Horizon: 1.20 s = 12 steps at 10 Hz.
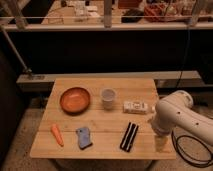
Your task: Push the eraser across the table
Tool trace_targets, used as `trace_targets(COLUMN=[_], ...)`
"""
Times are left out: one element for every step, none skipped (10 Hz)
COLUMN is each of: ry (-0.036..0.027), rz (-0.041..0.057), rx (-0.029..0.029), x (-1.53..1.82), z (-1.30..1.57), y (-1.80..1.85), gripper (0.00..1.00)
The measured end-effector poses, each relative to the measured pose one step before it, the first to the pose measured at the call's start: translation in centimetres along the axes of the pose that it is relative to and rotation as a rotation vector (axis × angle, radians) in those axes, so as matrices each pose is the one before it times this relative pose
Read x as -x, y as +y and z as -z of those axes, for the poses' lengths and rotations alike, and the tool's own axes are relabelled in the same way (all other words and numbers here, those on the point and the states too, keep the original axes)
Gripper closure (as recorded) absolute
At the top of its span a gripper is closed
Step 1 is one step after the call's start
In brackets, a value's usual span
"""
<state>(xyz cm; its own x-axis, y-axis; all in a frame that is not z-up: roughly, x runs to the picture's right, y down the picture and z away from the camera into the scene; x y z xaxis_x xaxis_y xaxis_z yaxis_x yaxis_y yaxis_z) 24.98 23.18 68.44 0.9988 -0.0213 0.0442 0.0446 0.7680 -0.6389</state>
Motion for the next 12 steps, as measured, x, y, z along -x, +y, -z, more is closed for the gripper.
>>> trace_targets(ry=[-0.00038,-0.00088,-0.00075,-0.00009,-0.00049,-0.00125,-0.00046,0.00026,0.00015,0.00045,-0.00012,-0.00016], rz=[0.0004,0.00103,-0.0006,-0.00036,-0.00093,0.0006,0.00017,0.00013,-0.00049,-0.00016,-0.00051,-0.00011], rx=[0.00209,0.00349,0.00318,0.00312,0.00215,0.0032,0.00176,0.00387,0.00294,0.00278,0.00253,0.00344], x=[-0.002,-0.057,-0.248,-0.209,-0.118,-0.057,-0.076,-0.263,-0.256,-0.209,-0.148,-0.143], z=[-0.08,-0.144,-0.138,-0.123,-0.072,-0.158,-0.084,-0.161,-0.12,-0.142,-0.22,-0.293], y=[0.081,0.116,0.101,0.105,0.102,0.12,0.062,0.065,0.075,0.074,0.055,0.043], gripper=[0.2,0.22,0.26,0.26,0.27,0.34,0.39,0.41,0.47,0.57,0.66,0.78])
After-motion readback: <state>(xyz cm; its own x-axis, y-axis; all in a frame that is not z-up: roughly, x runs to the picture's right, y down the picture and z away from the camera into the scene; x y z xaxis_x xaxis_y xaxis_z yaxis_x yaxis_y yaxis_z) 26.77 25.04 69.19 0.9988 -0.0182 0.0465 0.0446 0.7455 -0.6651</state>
